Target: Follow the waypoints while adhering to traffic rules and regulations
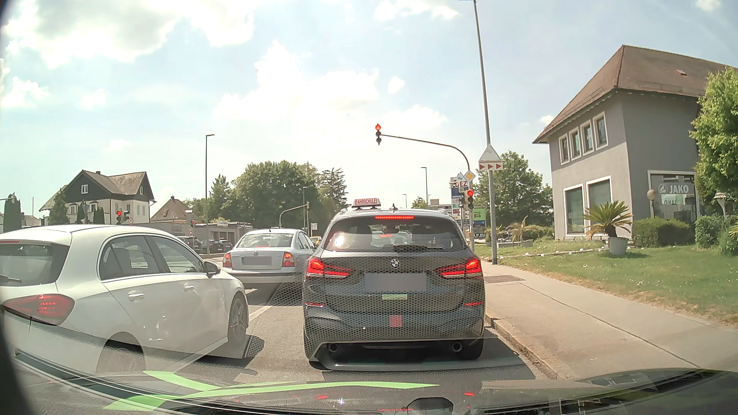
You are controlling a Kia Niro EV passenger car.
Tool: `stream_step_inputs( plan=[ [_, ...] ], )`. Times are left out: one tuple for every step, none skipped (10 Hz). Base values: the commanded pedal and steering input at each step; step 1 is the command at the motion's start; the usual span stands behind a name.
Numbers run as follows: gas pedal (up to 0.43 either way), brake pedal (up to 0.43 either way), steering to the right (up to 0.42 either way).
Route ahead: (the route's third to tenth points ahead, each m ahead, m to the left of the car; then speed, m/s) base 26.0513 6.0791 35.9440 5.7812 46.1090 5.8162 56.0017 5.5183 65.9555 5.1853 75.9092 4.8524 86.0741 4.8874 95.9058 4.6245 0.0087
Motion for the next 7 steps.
stream_step_inputs(
  plan=[
    [0.0, 0.232, 0.0],
    [0.0, 0.232, 0.0],
    [0.0, 0.232, 0.0],
    [0.0, 0.232, 0.0],
    [0.0, 0.232, 0.0],
    [0.0, 0.232, 0.0],
    [0.0, 0.232, 0.0]
  ],
)
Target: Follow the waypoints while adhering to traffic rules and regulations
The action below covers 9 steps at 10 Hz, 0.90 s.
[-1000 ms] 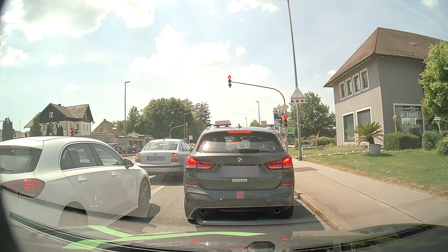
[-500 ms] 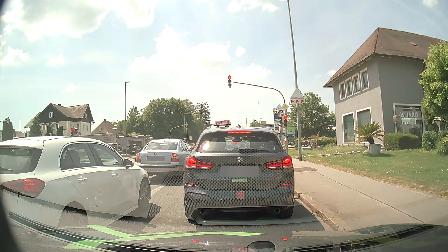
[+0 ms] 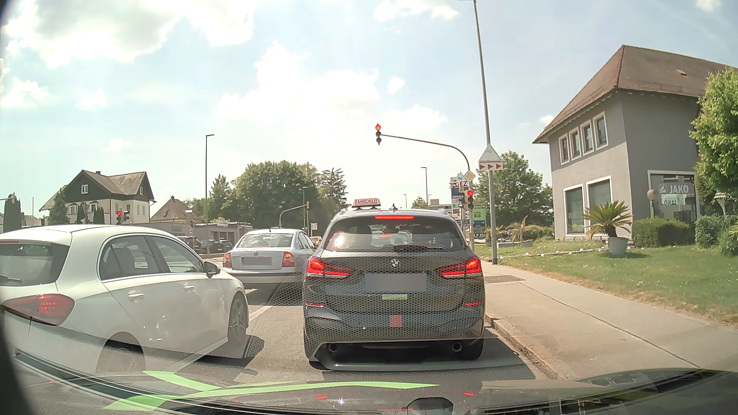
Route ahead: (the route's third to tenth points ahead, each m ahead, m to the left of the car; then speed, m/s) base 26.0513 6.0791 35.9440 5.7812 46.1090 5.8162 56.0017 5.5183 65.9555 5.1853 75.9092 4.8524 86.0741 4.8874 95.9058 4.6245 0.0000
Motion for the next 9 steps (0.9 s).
stream_step_inputs(
  plan=[
    [0.0, 0.232, 0.0],
    [0.0, 0.232, 0.0],
    [0.0, 0.232, 0.0],
    [0.0, 0.232, 0.0],
    [0.0, 0.232, 0.0],
    [0.0, 0.232, 0.0],
    [0.0, 0.232, 0.0],
    [0.0, 0.232, 0.0],
    [0.0, 0.232, 0.0]
  ],
)
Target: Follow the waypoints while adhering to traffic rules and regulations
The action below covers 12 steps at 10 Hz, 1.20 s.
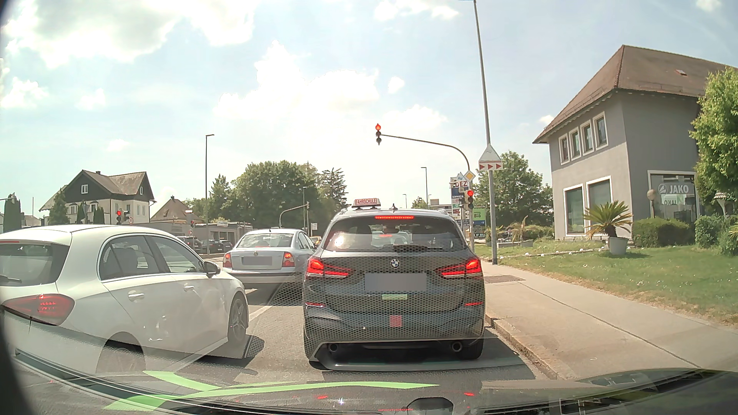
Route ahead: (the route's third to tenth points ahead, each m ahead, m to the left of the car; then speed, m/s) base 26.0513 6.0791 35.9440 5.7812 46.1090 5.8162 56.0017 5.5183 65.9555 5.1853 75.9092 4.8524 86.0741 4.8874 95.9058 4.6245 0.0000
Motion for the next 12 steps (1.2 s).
stream_step_inputs(
  plan=[
    [0.0, 0.232, 0.0],
    [0.0, 0.232, 0.0],
    [0.0, 0.232, 0.0],
    [0.0, 0.232, 0.0],
    [0.0, 0.232, 0.0],
    [0.0, 0.232, 0.0],
    [0.0, 0.232, 0.0],
    [0.0, 0.232, 0.0],
    [0.0, 0.232, 0.0],
    [0.0, 0.232, 0.0],
    [0.0, 0.232, 0.0],
    [0.0, 0.232, 0.0]
  ],
)
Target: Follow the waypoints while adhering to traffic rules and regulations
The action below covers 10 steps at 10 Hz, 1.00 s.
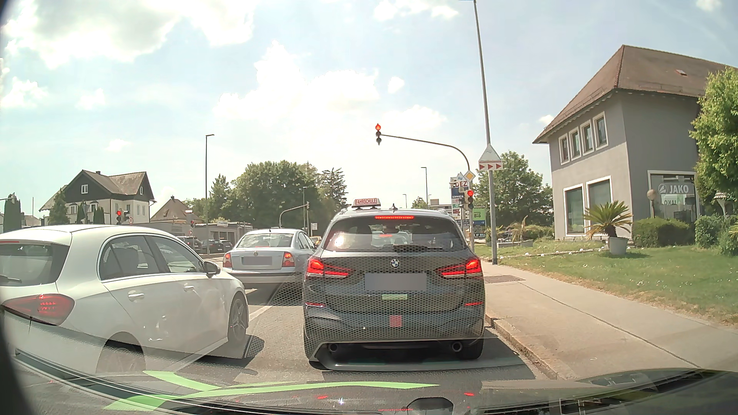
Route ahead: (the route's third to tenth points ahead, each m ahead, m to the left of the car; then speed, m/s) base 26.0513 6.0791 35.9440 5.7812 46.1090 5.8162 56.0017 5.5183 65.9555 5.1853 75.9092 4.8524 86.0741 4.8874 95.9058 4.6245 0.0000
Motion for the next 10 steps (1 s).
stream_step_inputs(
  plan=[
    [0.0, 0.232, 0.0],
    [0.0, 0.232, 0.0],
    [0.0, 0.232, 0.0],
    [0.0, 0.232, 0.0],
    [0.0, 0.232, 0.0],
    [0.0, 0.232, 0.0],
    [0.0, 0.232, 0.0],
    [0.0, 0.232, 0.0],
    [0.0, 0.232, 0.0],
    [0.0, 0.232, 0.0]
  ],
)
